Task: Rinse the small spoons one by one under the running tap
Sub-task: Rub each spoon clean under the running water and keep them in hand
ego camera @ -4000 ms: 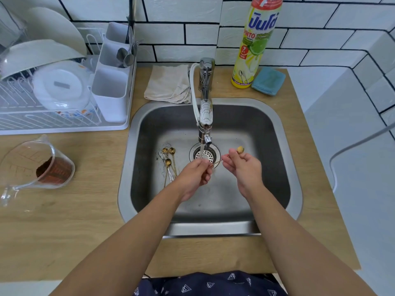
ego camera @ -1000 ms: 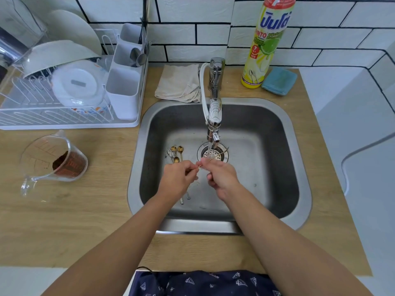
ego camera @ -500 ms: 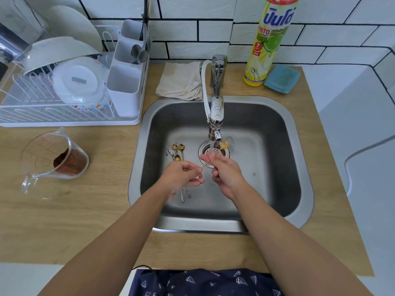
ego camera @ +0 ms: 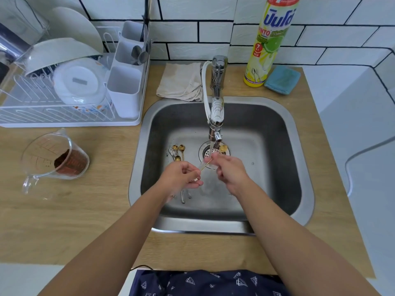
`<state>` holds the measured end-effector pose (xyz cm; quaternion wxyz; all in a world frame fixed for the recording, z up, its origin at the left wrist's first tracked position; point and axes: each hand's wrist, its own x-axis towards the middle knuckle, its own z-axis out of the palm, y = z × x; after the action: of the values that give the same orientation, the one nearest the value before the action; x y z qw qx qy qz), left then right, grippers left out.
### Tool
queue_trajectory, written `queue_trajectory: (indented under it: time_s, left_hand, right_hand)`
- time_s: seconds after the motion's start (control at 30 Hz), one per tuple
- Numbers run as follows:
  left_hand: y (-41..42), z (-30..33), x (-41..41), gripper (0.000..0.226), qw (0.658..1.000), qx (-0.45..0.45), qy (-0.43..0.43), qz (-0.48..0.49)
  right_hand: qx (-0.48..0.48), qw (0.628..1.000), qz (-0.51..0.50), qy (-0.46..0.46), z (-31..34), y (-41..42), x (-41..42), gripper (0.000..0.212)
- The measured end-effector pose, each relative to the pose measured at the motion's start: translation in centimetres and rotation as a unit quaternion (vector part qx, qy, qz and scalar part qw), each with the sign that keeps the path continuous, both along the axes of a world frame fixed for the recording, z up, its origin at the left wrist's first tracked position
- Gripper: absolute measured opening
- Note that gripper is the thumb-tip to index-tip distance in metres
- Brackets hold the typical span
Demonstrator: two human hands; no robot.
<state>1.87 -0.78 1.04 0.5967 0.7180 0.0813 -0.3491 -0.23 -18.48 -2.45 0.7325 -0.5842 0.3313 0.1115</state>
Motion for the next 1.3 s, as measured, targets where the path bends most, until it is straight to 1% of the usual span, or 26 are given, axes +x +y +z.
queue_trajectory:
  time_s: [0.03, 0.07, 0.17, 0.2, 0.23, 0.33, 0.37, 0.43, 0.47, 0.5, 0.53, 0.57, 0.6, 0.67, 0.73, 0.77, 0.8, 0.87, 0.97, 1.07, 1.2, 1.3]
  left_hand:
    - [0.1, 0.0, 0.0, 0.009, 1.0, 0.004, 0.001, -0.001]
    - [0.2, 0.0, -0.1, 0.008, 1.0, 0.008, 0.001, -0.004]
    - [0.3, -0.2, -0.2, 0.01, 1.0, 0.014, -0.009, -0.016]
    - [0.3, -0.2, -0.2, 0.011, 0.999, 0.02, -0.018, -0.02]
    - [0.2, -0.2, -0.2, 0.011, 0.999, 0.028, -0.03, -0.023]
    - [0.0, -0.2, -0.1, 0.011, 0.993, 0.071, -0.086, -0.032]
    - [-0.2, -0.2, 0.0, 0.01, 0.988, 0.097, -0.111, -0.04]
    - [-0.4, -0.2, 0.0, 0.011, 0.977, 0.147, -0.145, -0.059]
    - [-0.3, -0.2, -0.1, 0.014, 0.976, 0.154, -0.136, -0.069]
    - [-0.2, -0.2, -0.2, 0.02, 0.981, 0.144, -0.105, -0.082]
    - [0.0, -0.1, -0.2, 0.025, 0.986, 0.121, -0.064, -0.093]
    - [0.3, -0.1, -0.3, 0.026, 0.99, 0.097, -0.024, -0.102]
    - [0.6, 0.1, -0.2, 0.023, 0.99, 0.081, 0.006, -0.112]
    - [1.2, 0.3, 0.0, 0.016, 0.985, 0.082, 0.046, -0.143]
    - [1.5, 0.5, 0.3, 0.012, 0.972, 0.114, 0.069, -0.194]
    - [1.7, 0.5, 0.4, 0.01, 0.966, 0.129, 0.076, -0.211]
    - [1.9, 0.5, 0.5, 0.008, 0.963, 0.136, 0.081, -0.218]
    - [2.3, 0.4, 0.7, 0.007, 0.963, 0.131, 0.09, -0.217]
    - [2.5, 0.5, 1.0, 0.008, 0.962, 0.13, 0.096, -0.219]
    - [2.4, 0.4, 0.9, 0.008, 0.959, 0.144, 0.094, -0.227]
    - [2.2, 0.5, 1.0, 0.007, 0.962, 0.133, 0.09, -0.22]
    - [2.0, 0.5, 1.1, 0.006, 0.959, 0.142, 0.084, -0.229]
  right_hand:
    - [0.007, 0.999, -0.036, 0.001, 0.0, -0.5, 0.2, 0.02]
    - [0.006, 0.999, -0.039, 0.002, -0.1, -0.8, 0.2, 0.019]
    - [-0.005, 0.998, 0.065, -0.008, -0.1, 0.4, -0.6, 0.01]
    - [-0.003, 0.997, 0.082, -0.01, 0.0, 0.8, -0.7, 0.011]
    - [-0.001, 0.997, 0.075, -0.007, 0.1, 0.9, -0.5, 0.013]
    - [0.042, 0.999, -0.029, 0.012, 0.5, 0.2, 0.4, 0.018]
    - [0.054, 0.998, -0.04, 0.013, 0.4, 0.3, 0.5, 0.018]
    - [0.042, 0.999, 0.009, 0.007, 0.3, 0.8, 0.1, 0.016]
    - [0.027, 0.999, 0.045, 0.004, 0.3, 1.1, -0.1, 0.016]
    - [0.01, 0.998, 0.068, 0.004, 0.3, 1.3, -0.2, 0.019]
    - [-0.004, 0.998, 0.066, 0.002, 0.3, 1.2, -0.1, 0.023]
    - [-0.01, 0.999, 0.043, -0.003, 0.2, 0.9, 0.0, 0.026]
    - [-0.016, 1.0, 0.015, -0.01, 0.2, 0.8, 0.1, 0.026]
    - [-0.044, 0.999, -0.007, -0.031, 0.0, 0.9, -0.1, 0.02]
    - [-0.073, 0.996, -0.007, -0.053, -0.4, 1.5, -0.3, 0.009]
    - [-0.08, 0.995, -0.006, -0.065, -0.4, 1.9, -0.4, 0.007]
    - [-0.086, 0.993, -0.005, -0.075, -0.5, 2.1, -0.5, 0.011]
    - [-0.088, 0.992, -0.006, -0.088, -0.4, 2.2, -0.4, 0.016]
    - [-0.088, 0.99, 0.02, -0.105, -0.3, 2.2, -0.7, 0.016]
    - [-0.092, 0.99, 0.031, -0.1, 0.0, 2.4, -0.7, 0.011]
    - [-0.077, 0.993, 0.04, -0.079, 0.4, 1.7, -0.4, 0.021]
    - [-0.065, 0.993, 0.056, -0.083, 0.5, 1.3, -0.5, 0.016]
